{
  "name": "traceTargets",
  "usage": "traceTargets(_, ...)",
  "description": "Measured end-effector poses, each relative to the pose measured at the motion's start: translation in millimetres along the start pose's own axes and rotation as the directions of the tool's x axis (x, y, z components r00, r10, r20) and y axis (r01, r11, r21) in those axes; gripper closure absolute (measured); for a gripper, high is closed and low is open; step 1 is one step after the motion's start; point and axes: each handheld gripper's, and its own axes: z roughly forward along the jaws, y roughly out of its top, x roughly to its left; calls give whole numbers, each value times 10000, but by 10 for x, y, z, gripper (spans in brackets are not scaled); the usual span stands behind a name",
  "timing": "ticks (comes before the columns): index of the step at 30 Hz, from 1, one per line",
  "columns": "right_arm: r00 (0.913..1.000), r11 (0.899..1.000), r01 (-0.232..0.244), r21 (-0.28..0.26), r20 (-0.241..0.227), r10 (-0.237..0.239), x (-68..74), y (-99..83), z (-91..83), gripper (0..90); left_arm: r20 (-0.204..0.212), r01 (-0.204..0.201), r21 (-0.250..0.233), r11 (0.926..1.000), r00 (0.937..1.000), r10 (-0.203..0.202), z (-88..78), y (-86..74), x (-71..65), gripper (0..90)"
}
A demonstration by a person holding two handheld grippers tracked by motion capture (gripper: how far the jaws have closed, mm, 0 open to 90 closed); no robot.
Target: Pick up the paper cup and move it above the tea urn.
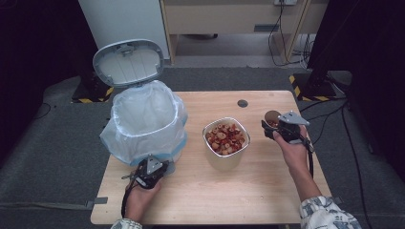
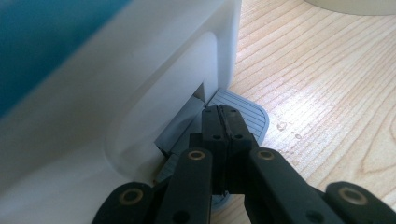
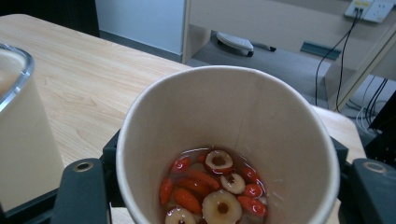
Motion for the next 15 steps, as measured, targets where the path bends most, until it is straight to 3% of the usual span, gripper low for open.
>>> traceTargets(15, 9934, 9935, 1139, -85, -84, -1140, 65, 377, -61, 307, 13, 16, 3, 10000, 10000, -16, -1, 0, 3, 888)
